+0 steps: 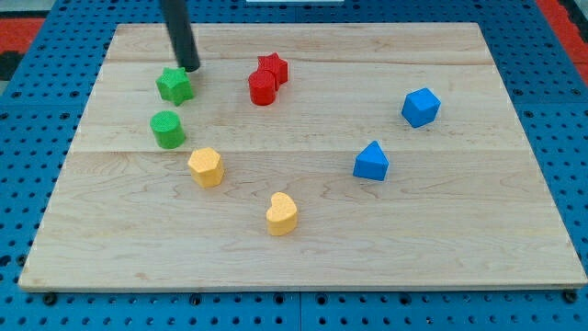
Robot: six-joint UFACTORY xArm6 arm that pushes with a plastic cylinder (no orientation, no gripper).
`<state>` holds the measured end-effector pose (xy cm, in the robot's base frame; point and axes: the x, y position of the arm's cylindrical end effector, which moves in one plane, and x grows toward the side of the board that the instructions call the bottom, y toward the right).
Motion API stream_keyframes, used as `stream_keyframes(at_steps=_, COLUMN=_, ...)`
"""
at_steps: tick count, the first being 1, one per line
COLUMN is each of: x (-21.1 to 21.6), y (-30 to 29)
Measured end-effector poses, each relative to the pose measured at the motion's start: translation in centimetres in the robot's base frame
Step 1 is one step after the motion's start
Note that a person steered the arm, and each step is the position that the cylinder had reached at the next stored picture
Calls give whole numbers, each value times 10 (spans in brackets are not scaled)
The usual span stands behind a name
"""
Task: Slide red star to the blue cube
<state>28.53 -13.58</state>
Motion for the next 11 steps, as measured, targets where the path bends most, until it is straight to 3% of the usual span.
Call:
stream_keyframes(at_steps=4, x=13, y=35)
stream_keyframes(at_steps=9, x=16, y=298)
stream_keyframes(at_steps=11, x=84, y=274)
